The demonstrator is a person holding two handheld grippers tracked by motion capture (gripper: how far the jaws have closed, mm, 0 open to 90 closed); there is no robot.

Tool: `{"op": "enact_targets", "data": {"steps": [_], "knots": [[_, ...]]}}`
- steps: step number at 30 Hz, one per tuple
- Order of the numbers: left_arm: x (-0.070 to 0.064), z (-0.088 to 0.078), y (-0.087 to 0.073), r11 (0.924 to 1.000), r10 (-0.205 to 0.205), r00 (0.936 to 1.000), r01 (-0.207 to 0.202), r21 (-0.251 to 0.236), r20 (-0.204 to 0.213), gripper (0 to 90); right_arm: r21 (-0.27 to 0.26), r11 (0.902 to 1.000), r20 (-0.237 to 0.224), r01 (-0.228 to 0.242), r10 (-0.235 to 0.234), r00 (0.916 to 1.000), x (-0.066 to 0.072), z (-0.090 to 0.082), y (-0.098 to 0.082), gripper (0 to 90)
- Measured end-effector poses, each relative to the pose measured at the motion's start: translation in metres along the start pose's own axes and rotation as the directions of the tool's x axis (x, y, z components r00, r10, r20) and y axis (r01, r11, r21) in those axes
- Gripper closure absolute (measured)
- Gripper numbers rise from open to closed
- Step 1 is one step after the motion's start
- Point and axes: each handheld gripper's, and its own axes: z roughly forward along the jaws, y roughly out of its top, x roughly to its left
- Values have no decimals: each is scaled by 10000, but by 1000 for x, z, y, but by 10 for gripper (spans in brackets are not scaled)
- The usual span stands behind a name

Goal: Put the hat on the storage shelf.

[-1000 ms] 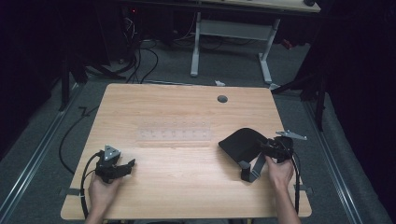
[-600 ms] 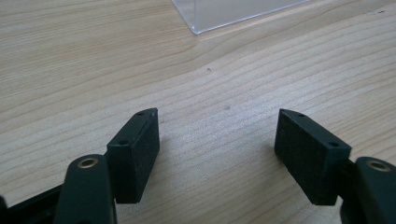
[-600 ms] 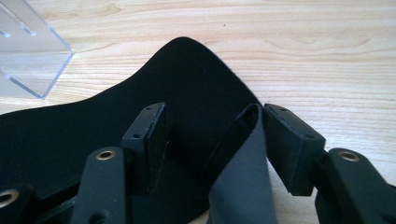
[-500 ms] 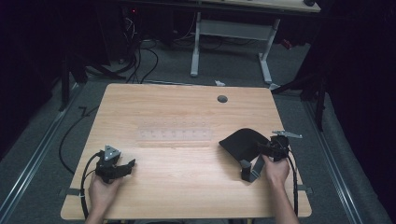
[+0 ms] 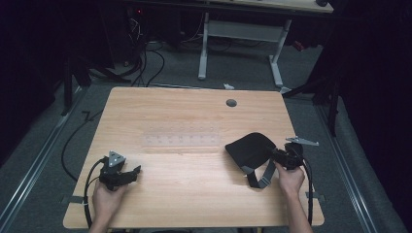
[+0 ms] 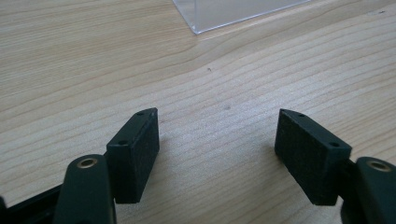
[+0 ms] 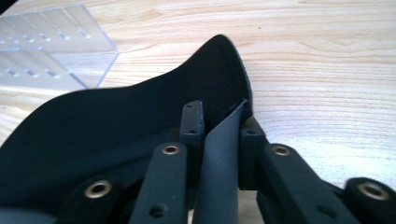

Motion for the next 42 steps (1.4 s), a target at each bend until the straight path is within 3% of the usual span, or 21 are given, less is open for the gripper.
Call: {"op": "enact_targets", "data": {"steps": [7, 14, 25, 42], "knots": [[0, 0, 0, 10000, -27, 10000, 27, -24, -38, 310, -193, 9995, -423, 234, -242, 9988, 8, -9, -1, 848], [0, 0, 0, 10000, -42, 10000, 42, -38, -69, 310, -318, 9993, -734, -199, 175, 9972, 6, -14, -3, 856], [0, 0, 0, 10000, -39, 10000, 38, -37, -69, 310, -504, 9987, -631, 76, -108, 9980, 9, -26, -5, 859], [0, 0, 0, 10000, -4, 10000, 4, -18, -33, 310, -1044, 9945, -804, -8, -77, 9967, 20, -58, -17, 861]]}}
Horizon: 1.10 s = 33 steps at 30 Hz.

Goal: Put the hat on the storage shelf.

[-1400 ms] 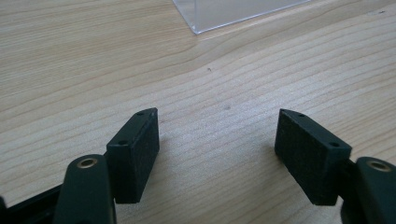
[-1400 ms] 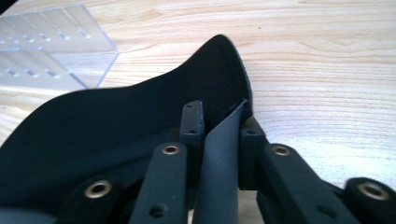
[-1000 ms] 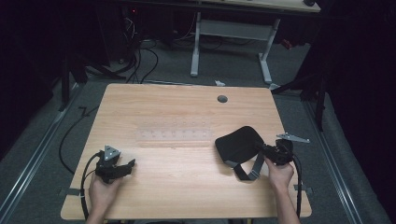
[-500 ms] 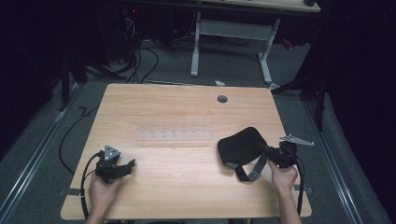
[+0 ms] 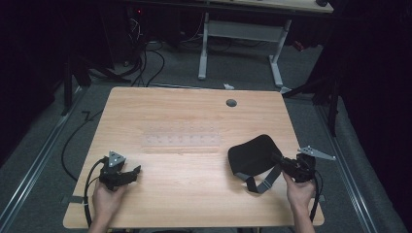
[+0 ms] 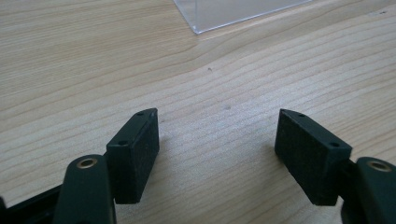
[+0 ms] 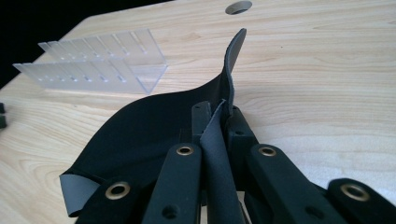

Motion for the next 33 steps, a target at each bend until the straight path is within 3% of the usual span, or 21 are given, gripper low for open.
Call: {"op": "enact_targets", "data": {"steps": [5, 14, 25, 33], "knots": [[0, 0, 0, 10000, 8, 10000, -9, 84, 93, 302, -109, 9999, -109, -82, 80, 9999, 3, -5, -5, 861], [-2, 0, -2, 9994, 134, 9994, -144, 309, 328, 211, -216, 9997, -406, -92, 84, 9991, 15, -9, -10, 861], [-3, -2, -3, 9986, 332, 9983, -351, 387, 478, 217, -98, 9999, -762, 131, -138, 9970, 33, -6, -15, 861], [-14, -6, -7, 9967, 622, 9927, -672, 454, 1038, 242, -169, 9994, -1109, 295, -312, 9933, 47, -3, -14, 861]]}}
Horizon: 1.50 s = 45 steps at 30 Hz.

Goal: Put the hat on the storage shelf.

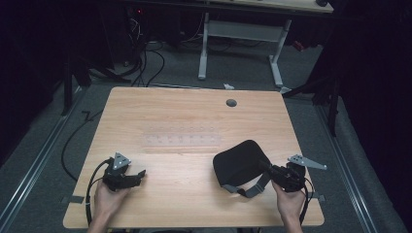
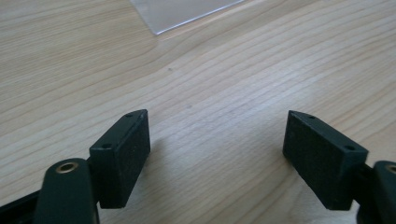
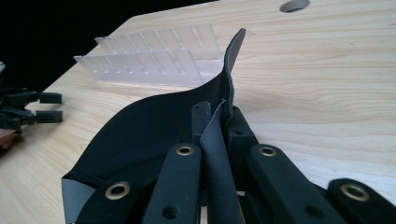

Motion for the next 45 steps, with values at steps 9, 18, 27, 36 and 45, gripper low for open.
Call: {"op": "enact_targets", "data": {"steps": [9, 18, 27, 36, 45], "knots": [[-25, -4, 1, 9991, 416, 9940, -415, -28, 1011, 253, 57, 10000, -344, 67, -65, 9994, 13, 10, 2, 861], [-70, -11, -3, 9951, 919, 9651, -981, 132, 2454, 245, 57, 10000, -651, -15, 19, 9979, 21, 15, 2, 861], [-107, -17, -3, 9877, 1454, 9256, -1566, 38, 3494, 232, 98, 9999, -865, 37, -28, 9963, 33, 21, 5, 860], [-124, -15, -8, 9841, 1582, 9046, -1772, 117, 3959, 222, 281, 9995, -1063, 147, -116, 9943, 42, 29, 7, 860], [-143, -19, -8, 9770, 1986, 8795, -2126, -162, 4324, 216, 436, 9989, -1376, 184, -123, 9904, 51, 38, 9, 860]]}}
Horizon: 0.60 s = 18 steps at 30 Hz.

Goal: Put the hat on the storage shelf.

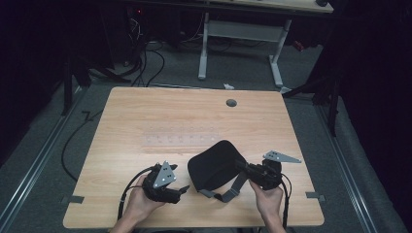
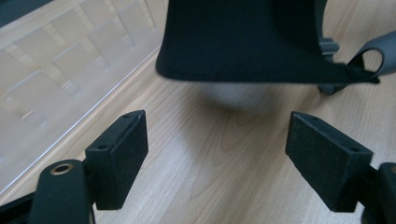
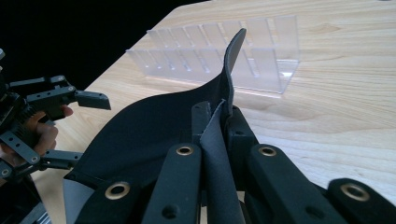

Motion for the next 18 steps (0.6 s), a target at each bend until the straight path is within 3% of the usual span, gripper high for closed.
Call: {"op": "enact_targets", "data": {"steps": [11, 18], "knots": [[-7, 6, -5, 9983, 572, 9983, -573, 131, 88, 218, 418, 9991, -240, 93, -83, 9997, 7, 11, -1, 859], [-6, 6, -5, 9980, 632, 9980, -632, 55, 86, 236, 571, 9983, -376, 135, -114, 9992, 12, 16, 0, 858]]}}
